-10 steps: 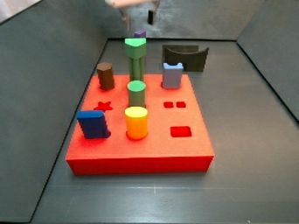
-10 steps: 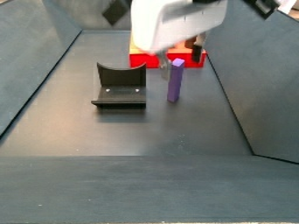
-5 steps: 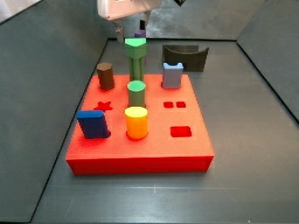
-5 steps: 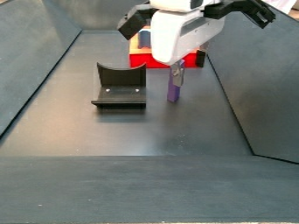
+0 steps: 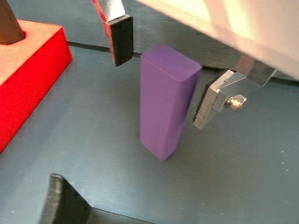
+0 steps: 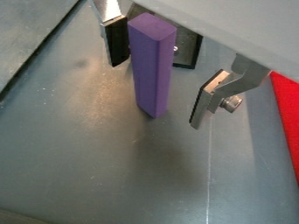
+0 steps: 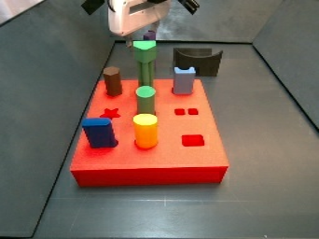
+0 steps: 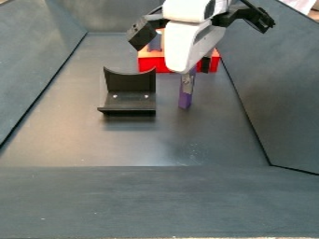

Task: Pick up the rectangle object. Move up. Move to above the board. Insert the rectangle object.
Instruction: Pick up the rectangle object.

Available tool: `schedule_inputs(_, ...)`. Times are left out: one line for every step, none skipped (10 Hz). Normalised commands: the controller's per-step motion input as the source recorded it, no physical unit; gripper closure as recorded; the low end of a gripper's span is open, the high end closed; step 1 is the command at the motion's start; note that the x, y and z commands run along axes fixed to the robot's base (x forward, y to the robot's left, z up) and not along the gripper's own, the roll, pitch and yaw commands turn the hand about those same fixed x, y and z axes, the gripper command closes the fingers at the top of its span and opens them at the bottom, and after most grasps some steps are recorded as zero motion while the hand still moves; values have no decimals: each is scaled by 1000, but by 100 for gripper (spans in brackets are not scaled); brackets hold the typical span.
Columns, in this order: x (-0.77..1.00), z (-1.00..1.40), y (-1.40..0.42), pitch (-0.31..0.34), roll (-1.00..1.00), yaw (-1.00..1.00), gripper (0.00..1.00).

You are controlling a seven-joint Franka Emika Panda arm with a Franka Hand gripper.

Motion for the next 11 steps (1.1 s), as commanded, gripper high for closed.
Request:
schedule_inputs(580, 246, 214, 29, -61, 0, 0)
schedule_inputs(443, 114, 103, 11, -27, 0, 0)
schedule_inputs(354, 89, 131, 20, -30, 0, 0)
schedule_inputs(337, 0, 34, 0, 0, 0, 0)
schedule_inputs(0, 0, 0, 0, 4, -40, 0)
schedule_inputs(0, 0, 0, 10, 0, 0, 0)
schedule_inputs(-40, -306, 0, 0, 73, 0, 0)
schedule_inputs(0, 0, 0, 0, 0, 0, 100)
schedule_inputs(0, 0, 0, 0, 0, 0, 100)
schedule_inputs(0, 0, 0, 0, 0, 0, 100)
schedule_inputs(0, 0, 0, 0, 0, 0, 100)
